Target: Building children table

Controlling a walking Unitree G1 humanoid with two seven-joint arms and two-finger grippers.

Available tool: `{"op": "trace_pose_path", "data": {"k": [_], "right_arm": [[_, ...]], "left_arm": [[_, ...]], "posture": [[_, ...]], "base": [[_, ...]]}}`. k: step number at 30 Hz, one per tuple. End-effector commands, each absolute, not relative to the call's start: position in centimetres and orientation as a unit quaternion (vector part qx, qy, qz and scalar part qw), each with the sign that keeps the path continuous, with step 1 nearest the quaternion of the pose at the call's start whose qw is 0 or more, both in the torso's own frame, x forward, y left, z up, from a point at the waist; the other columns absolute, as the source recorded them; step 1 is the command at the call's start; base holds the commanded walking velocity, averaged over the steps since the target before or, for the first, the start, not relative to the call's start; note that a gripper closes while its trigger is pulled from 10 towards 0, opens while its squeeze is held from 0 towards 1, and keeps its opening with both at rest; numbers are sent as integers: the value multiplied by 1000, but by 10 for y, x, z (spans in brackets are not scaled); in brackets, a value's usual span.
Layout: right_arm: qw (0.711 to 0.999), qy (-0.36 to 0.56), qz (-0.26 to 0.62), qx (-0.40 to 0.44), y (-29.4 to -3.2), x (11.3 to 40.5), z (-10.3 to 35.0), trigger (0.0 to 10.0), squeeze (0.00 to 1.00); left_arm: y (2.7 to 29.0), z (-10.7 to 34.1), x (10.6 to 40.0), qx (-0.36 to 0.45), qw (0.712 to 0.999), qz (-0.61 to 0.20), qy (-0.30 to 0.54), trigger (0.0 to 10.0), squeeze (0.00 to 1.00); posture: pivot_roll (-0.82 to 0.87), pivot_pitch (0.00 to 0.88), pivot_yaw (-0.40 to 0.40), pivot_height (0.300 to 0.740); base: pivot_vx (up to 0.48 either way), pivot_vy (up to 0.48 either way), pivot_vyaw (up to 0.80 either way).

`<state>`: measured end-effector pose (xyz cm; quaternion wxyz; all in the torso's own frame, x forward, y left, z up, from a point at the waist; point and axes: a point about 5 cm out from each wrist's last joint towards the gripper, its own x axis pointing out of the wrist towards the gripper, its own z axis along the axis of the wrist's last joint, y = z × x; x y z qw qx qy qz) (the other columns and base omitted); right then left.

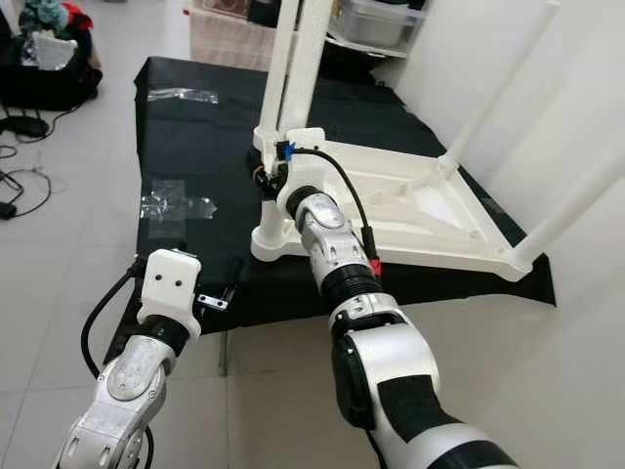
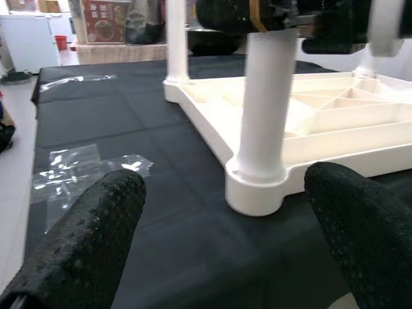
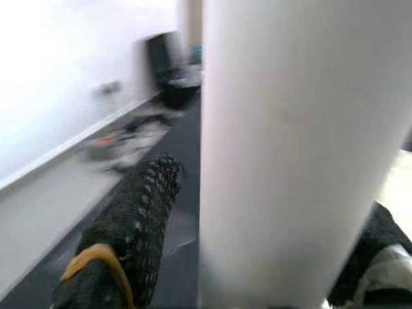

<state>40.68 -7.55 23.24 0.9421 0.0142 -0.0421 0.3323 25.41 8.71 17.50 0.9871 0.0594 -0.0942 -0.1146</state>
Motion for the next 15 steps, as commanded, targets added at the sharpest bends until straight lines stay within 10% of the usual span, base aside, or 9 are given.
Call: {"op": "trace_pose_path", "data": {"k": [1, 15], "right_arm": [[917, -16, 399, 3, -66, 402, 226, 10000, 0], [781, -33, 624, 18, -27, 377, 241, 10000, 0]], "left_arm": [[84, 174, 255, 61, 986, -122, -94, 10000, 0], [83, 174, 252, 59, 987, -118, -91, 10000, 0]], "posture": [[114, 72, -223, 740], [120, 92, -237, 740]], "base": [[0, 0, 0], [0, 0, 0]]}}
